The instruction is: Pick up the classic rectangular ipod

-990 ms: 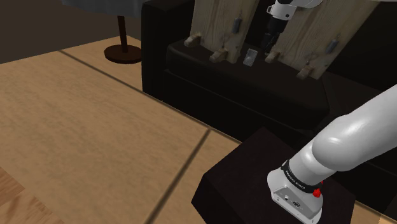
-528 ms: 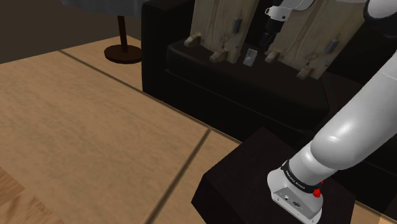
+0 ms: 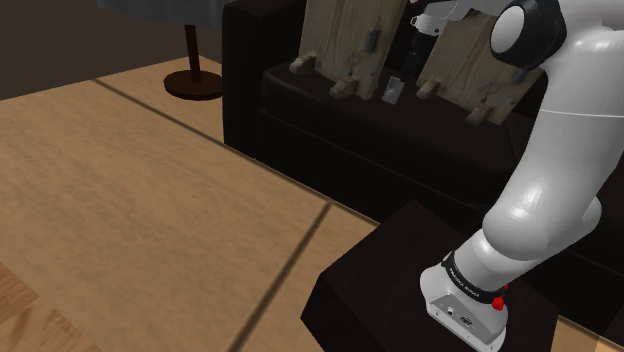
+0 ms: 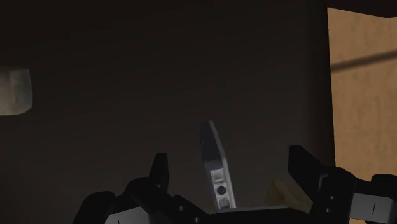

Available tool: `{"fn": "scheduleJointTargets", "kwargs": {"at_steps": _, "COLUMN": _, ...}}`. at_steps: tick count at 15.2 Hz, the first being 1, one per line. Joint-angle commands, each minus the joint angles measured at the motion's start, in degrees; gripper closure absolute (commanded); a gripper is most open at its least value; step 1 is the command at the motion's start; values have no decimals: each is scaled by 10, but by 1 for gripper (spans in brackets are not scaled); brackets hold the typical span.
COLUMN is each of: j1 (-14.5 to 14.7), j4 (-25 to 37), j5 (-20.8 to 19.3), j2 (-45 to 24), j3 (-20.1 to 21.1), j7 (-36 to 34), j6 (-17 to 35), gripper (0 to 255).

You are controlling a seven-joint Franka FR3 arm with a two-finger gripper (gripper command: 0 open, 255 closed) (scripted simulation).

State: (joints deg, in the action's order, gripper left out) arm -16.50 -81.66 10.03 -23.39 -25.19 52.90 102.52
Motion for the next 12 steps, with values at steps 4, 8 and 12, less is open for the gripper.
{"fn": "scheduleJointTargets", "kwargs": {"at_steps": 4, "j1": -6, "j4": -9, "j5": 8, "j2": -17, "j3": 2, "j7": 9, "j6": 25, "gripper": 0}}
{"fn": "scheduleJointTargets", "kwargs": {"at_steps": 8, "j1": -4, "j4": -31, "j5": 10, "j2": -21, "j3": 4, "j7": 11, "j6": 51, "gripper": 0}}
{"fn": "scheduleJointTargets", "kwargs": {"at_steps": 12, "j1": -4, "j4": -33, "j5": 10, "j2": -20, "j3": 4, "j7": 11, "j6": 52, "gripper": 255}}
